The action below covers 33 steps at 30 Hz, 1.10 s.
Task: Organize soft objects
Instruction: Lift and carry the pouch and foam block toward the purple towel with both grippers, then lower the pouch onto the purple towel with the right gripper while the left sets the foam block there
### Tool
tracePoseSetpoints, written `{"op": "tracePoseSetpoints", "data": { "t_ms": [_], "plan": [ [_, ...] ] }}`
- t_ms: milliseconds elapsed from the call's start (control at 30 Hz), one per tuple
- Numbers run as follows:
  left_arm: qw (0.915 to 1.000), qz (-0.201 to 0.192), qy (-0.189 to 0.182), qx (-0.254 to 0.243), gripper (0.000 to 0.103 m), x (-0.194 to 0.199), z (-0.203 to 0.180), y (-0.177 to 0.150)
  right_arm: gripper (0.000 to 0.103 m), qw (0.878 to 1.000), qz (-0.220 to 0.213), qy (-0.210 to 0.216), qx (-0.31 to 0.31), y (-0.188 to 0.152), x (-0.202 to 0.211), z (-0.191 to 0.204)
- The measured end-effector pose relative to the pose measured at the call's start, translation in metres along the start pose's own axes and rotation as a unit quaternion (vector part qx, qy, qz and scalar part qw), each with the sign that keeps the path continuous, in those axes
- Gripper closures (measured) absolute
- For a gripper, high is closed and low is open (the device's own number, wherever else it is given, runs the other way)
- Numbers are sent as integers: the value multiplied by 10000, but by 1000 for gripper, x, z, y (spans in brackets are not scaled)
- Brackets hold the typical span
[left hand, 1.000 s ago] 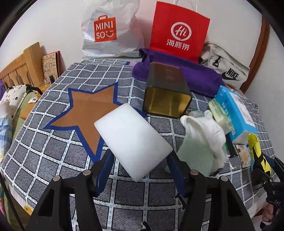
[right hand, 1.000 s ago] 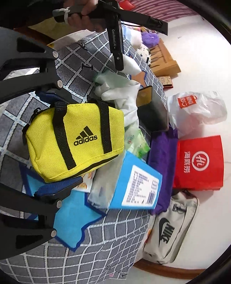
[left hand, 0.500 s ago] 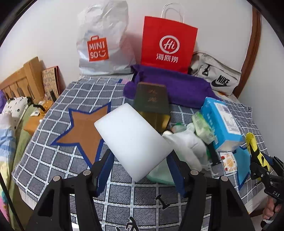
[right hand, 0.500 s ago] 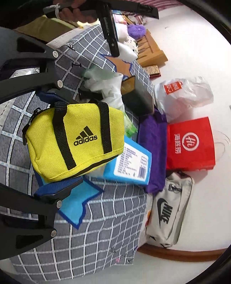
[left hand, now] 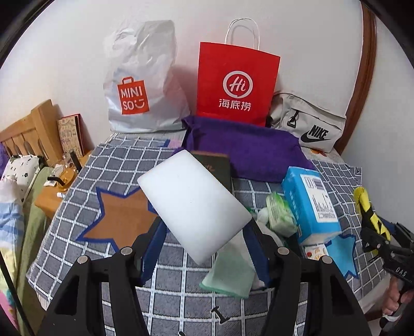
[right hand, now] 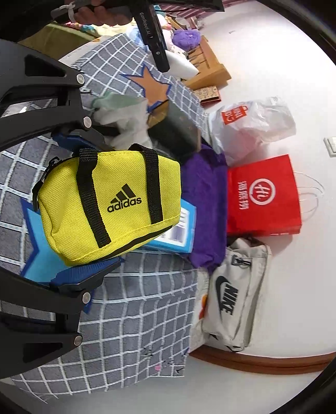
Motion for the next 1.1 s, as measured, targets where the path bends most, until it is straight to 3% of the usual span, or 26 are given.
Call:
{"op": "tracePoseSetpoints", "data": {
  "t_ms": [500,1100],
  "plan": [
    [10000,29,41,33,44,-35,4,56,31,9996,-126,-234,27,78,-37,-12],
    [9990,427,-100,-93,44,-141,-10,113,31,9994,130,-128,280,141,-138,-26]
  ]
}}
Point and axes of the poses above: each gripper's, at about its wrist camera, not at the fingertips, and x roughly against the way its jaws point, z to its left, y to its top, the point moved 1 cm from there along -x, roughly the way its jaws point, and after that the axes turned 6 degrees about -z, right-handed, at the moved point
